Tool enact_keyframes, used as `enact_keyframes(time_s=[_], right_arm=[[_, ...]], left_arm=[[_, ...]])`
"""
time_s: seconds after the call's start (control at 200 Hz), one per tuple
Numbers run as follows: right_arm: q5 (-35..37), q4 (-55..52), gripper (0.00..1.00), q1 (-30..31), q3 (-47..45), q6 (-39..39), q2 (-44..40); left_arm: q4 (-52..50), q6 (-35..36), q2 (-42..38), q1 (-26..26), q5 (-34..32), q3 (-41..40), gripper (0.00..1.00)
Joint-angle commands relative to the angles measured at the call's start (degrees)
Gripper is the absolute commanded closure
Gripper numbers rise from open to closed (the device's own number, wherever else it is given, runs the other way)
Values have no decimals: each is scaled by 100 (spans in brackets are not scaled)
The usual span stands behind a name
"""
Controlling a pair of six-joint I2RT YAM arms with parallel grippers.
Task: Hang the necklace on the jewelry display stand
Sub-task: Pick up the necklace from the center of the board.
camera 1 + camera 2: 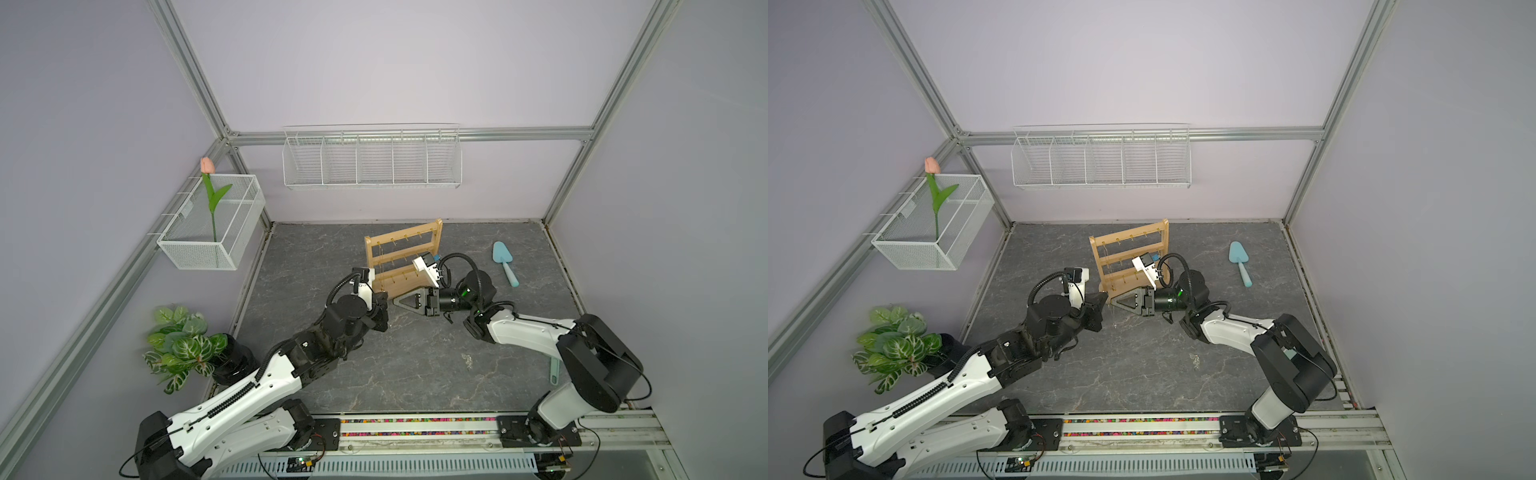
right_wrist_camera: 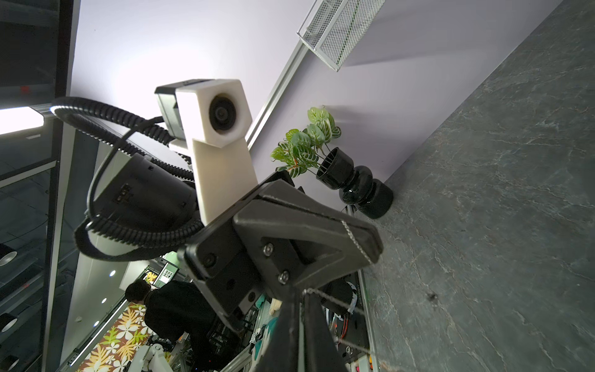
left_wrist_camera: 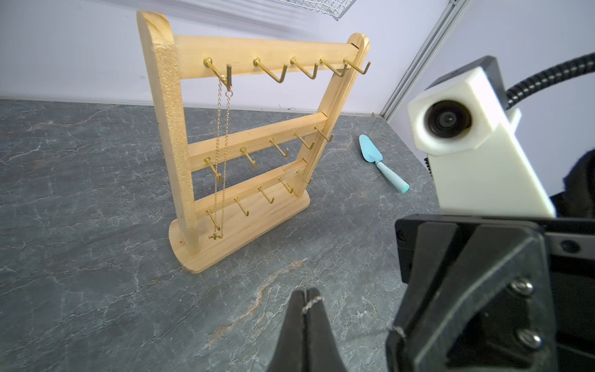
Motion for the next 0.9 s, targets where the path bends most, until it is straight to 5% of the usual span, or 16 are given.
enact_keyframes(time_s=[0.0,0.43,0.895], right_arm=[[31,148,92,-150,-85,-35,-86],[162,-2754,93,-583,576,-1934,-833],[110,-4471,93,-989,2451,-3057,-398]], left_arm=[[145,-1,-87,-3,-48,-44,100],[512,584,-1,12,322,288,100],[1219,1053,731,565,766,1093,100]])
